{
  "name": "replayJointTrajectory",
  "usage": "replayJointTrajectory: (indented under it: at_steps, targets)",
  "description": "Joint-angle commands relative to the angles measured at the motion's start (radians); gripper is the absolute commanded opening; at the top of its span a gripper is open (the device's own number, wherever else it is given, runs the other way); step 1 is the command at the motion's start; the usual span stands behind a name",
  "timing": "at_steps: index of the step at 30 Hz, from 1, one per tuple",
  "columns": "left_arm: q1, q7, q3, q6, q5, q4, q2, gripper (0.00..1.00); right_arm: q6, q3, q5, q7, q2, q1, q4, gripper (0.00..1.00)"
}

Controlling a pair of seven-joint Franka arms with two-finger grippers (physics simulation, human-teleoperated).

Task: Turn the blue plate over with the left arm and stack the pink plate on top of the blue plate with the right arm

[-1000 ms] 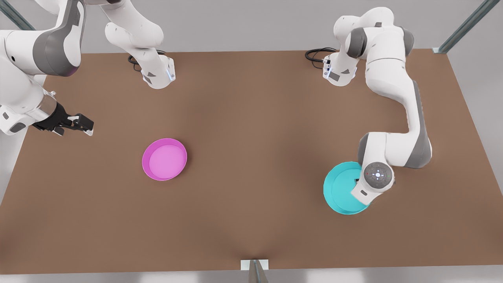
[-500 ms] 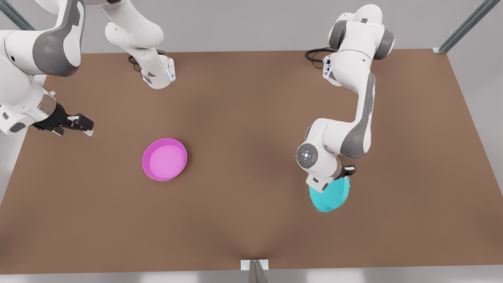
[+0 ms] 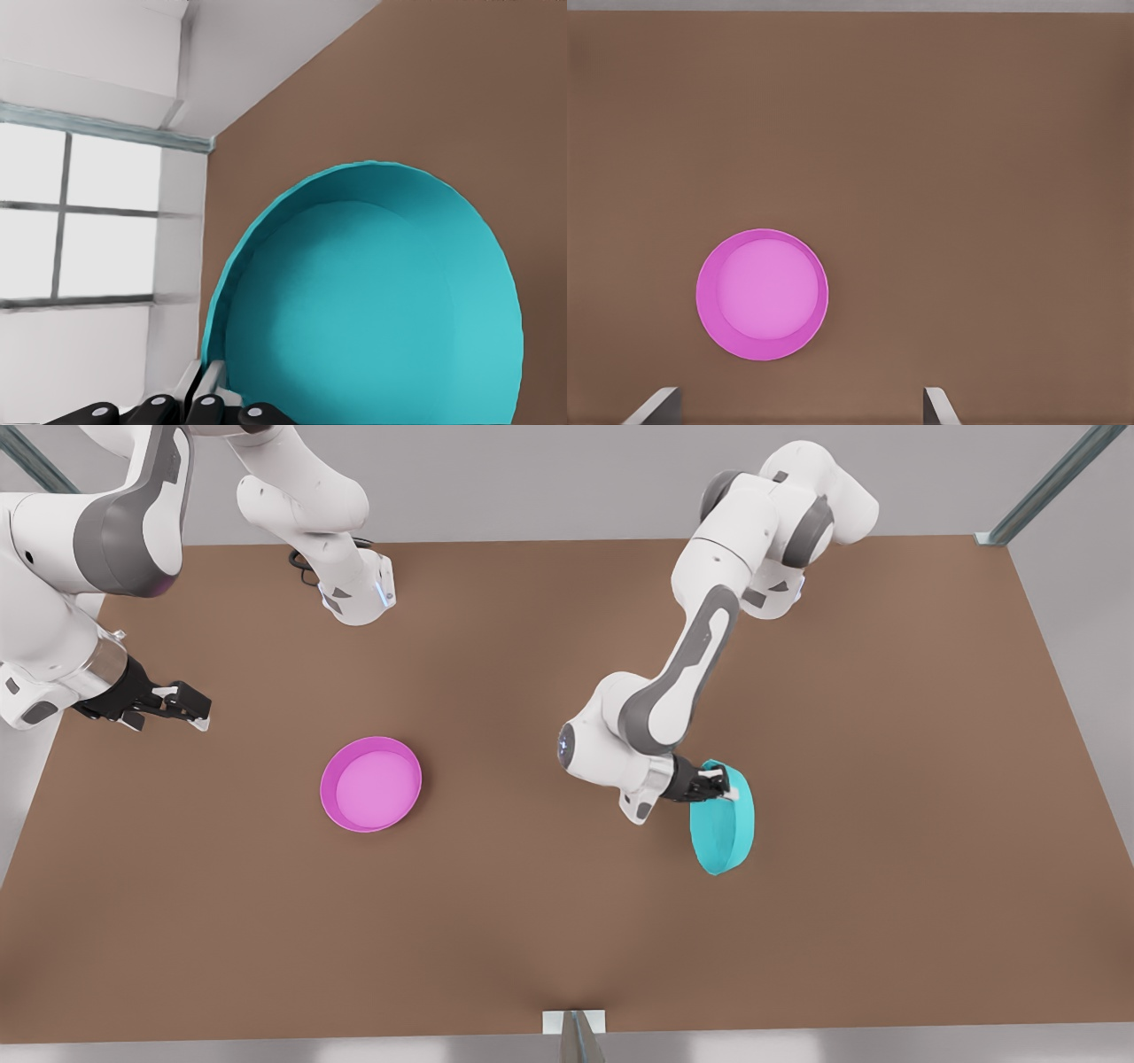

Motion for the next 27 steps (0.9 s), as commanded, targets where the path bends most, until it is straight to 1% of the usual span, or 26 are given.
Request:
replayJointTrajectory:
  at_steps: [1, 5, 6, 7, 8, 9, 10, 12, 14, 15, 16, 17, 18, 19, 20, 21, 22, 23, 25, 26, 27]
  targets:
    - [-0.003, -0.003, 0.001, -0.001, 0.057, -0.001, 0.003, 0.21, 0.000, 0.000, 0.000, 0.000, 0.000, 0.000, 0.000, 1.00]
    - [-0.055, -0.102, 0.001, -0.058, 0.143, 0.001, 0.072, 0.21, -0.002, 0.000, 0.000, 0.000, -0.002, -0.001, 0.000, 1.00]
    - [-0.078, -0.162, 0.001, -0.060, 0.143, 0.001, 0.105, 0.22, -0.002, 0.000, -0.014, 0.002, -0.006, 0.005, 0.000, 1.00]
    - [-0.104, -0.220, 0.001, -0.064, 0.141, 0.001, 0.141, 0.26, -0.006, -0.005, -0.008, 0.000, -0.008, -0.006, 0.000, 1.00]
    - [-0.136, -0.265, -0.003, -0.095, 0.135, 0.002, 0.174, 0.26, -0.011, -0.006, -0.014, 0.000, -0.006, -0.008, 0.000, 1.00]
    - [-0.159, -0.279, -0.006, -0.123, 0.118, 0.004, 0.195, 0.51, -0.011, -0.008, -0.015, 0.002, -0.003, -0.014, 0.000, 1.00]
    - [-0.162, -0.280, -0.027, -0.126, 0.107, 0.010, 0.198, 1.00, -0.009, -0.008, -0.003, 0.002, -0.002, -0.031, 0.000, 1.00]
    - [-0.162, -0.323, -0.122, -0.126, 0.048, 0.045, 0.198, 1.00, -0.003, -0.008, -0.002, 0.003, 0.001, -0.037, 0.000, 1.00]
    - [-0.164, -0.378, -0.177, -0.120, -0.044, 0.085, 0.197, 1.00, -0.002, -0.006, -0.002, 0.003, 0.001, -0.049, 0.000, 1.00]
    - [-0.162, -0.403, -0.196, -0.084, -0.097, 0.114, 0.197, 1.00, -0.002, -0.006, 0.000, 0.002, 0.000, -0.061, 0.000, 1.00]
    - [-0.164, -0.431, -0.197, -0.047, -0.170, 0.169, 0.194, 1.00, -0.002, -0.008, 0.000, 0.002, 0.000, -0.063, 0.000, 1.00]
    - [-0.161, -0.431, -0.207, -0.046, -0.276, 0.257, 0.181, 1.00, -0.002, -0.008, -0.002, 0.002, 0.000, -0.064, 0.002, 1.00]
    - [-0.156, -0.424, -0.202, -0.046, -0.356, 0.271, 0.155, 1.00, -0.002, -0.008, -0.002, 0.000, 0.001, -0.072, 0.000, 1.00]
    - [-0.136, -0.431, -0.199, -0.050, -0.494, 0.318, 0.115, 1.00, -0.002, -0.006, -0.002, 0.000, 0.000, -0.072, 0.002, 1.00]
    - [-0.084, -0.409, -0.204, -0.052, -0.615, 0.310, 0.033, 1.00, -0.002, -0.005, 0.002, 0.000, 0.001, -0.072, 0.000, 1.00]
    - [-0.042, -0.226, -0.199, -0.098, -0.684, 0.260, -0.020, 1.00, -0.002, -0.006, 0.002, 0.000, 0.001, -0.074, -0.003, 1.00]
    - [-0.026, -0.026, -0.148, -0.162, -0.686, 0.221, -0.047, 1.00, -0.002, -0.005, 0.002, -0.002, 0.012, -0.074, -0.003, 1.00]
    - [-0.003, 0.131, -0.085, -0.170, -0.690, 0.195, -0.076, 1.00, -0.008, -0.003, 0.002, -0.005, 0.021, -0.067, -0.002, 1.00]
    - [0.088, 0.223, -0.079, -0.153, -0.706, 0.195, -0.082, 1.00, -0.002, 0.003, -0.023, -0.086, 0.038, -0.058, -0.015, 1.00]
    - [0.146, 0.229, -0.078, -0.100, -0.719, 0.195, -0.090, 1.00, 0.002, 0.003, -0.021, -0.112, 0.055, -0.058, -0.035, 1.00]
    - [0.209, 0.301, -0.078, -0.087, -0.723, 0.197, -0.105, 1.00, 0.040, 0.005, -0.020, -0.114, 0.063, -0.058, -0.070, 1.00]
